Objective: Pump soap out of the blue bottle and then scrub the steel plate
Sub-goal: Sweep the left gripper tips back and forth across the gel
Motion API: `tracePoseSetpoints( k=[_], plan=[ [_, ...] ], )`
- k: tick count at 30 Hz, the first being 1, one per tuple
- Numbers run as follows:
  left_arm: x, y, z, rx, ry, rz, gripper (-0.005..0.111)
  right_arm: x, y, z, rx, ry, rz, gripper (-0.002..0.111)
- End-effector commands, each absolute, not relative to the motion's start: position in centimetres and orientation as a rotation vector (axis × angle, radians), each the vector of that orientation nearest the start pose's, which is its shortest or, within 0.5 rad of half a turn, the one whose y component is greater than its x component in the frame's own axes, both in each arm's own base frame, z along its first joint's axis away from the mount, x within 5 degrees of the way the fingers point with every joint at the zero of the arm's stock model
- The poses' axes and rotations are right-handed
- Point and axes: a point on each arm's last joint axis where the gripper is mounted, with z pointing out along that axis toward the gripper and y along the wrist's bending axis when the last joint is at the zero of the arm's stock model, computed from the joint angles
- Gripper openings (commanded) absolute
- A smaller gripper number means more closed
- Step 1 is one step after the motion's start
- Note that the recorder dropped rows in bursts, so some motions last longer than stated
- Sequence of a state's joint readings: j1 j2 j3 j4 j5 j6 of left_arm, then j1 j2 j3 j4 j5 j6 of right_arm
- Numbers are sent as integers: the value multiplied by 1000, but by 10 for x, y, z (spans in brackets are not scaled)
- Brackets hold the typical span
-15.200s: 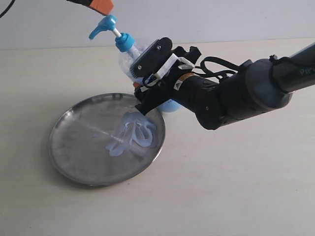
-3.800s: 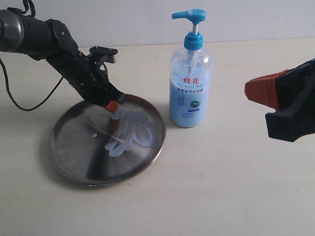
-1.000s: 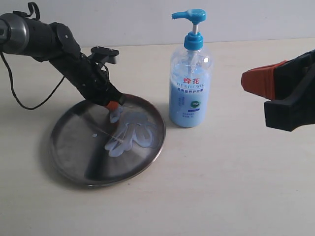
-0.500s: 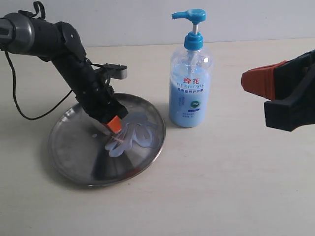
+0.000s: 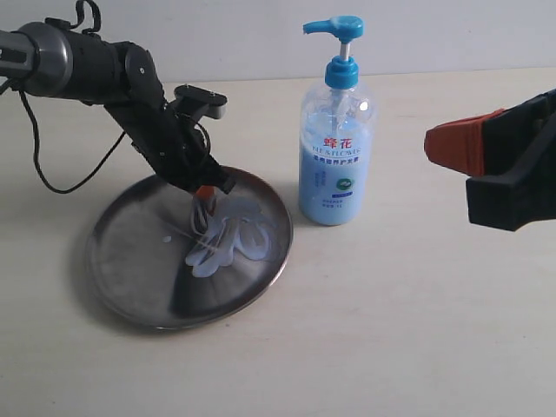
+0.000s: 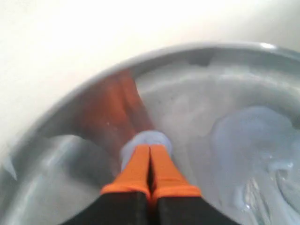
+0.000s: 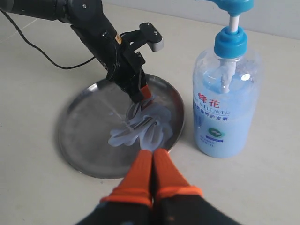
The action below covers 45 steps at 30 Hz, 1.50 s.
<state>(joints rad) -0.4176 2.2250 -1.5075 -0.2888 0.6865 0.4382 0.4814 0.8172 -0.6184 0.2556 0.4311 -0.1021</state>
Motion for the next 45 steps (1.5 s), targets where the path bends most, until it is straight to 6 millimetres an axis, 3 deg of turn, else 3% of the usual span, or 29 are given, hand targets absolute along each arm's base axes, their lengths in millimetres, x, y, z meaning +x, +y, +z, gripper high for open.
tracePoseSetpoints(
  k=[1,10,18,26,30,37,45],
  plan=[
    [405,-195,107,885,2647,-263,0,141,84,303,-428,2081,477,0],
    [399,-194,105,951,2694,-273,0,141,84,303,-430,2081,476,0],
    [377,-190,102,1070,2901,-357,0,141,84,303,-430,2081,476,0],
    [369,-192,128,1041,2920,-436,0,139,83,302,-439,2102,476,0],
    [374,-192,142,975,2854,-415,0,135,81,306,-444,2085,478,0],
    [396,-195,143,820,2669,-331,0,128,78,311,-440,2047,484,0],
    [410,-196,111,797,2611,-270,0,129,78,312,-436,2037,484,0]
  ],
)
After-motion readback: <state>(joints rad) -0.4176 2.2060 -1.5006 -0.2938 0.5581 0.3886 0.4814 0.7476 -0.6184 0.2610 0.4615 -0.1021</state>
